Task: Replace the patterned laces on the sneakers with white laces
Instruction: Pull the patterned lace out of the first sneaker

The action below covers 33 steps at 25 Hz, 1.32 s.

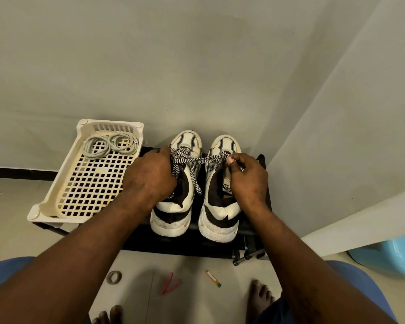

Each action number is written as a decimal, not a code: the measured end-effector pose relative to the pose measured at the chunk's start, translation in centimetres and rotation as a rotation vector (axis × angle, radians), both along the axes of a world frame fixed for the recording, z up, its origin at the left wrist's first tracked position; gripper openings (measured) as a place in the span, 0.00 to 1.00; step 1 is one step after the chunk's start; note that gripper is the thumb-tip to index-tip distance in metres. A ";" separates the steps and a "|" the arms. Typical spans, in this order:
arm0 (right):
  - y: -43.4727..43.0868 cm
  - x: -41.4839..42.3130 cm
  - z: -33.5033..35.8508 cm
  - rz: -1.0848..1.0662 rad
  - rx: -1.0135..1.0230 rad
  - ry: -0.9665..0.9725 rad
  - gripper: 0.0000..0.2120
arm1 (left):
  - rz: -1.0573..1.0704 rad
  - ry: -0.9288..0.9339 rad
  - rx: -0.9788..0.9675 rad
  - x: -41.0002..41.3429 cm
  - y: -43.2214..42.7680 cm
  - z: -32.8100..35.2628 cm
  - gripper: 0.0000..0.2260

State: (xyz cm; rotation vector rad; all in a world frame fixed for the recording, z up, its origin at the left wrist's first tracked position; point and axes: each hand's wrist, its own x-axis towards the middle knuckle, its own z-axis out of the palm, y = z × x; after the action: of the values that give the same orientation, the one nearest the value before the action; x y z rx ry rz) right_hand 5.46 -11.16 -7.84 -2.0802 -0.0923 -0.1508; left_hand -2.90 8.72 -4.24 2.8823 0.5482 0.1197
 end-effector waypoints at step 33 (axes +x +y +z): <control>-1.8 1.7 1.3 0.234 -0.497 -0.120 0.11 | -0.318 -0.041 0.234 2.4 -7.0 -0.1 0.19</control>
State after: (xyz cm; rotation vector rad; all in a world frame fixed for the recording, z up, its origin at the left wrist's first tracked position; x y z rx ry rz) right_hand 7.17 -12.97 -6.52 -2.5314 -0.4869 -0.1174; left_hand -0.53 1.68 -4.37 3.1396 0.0658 0.2045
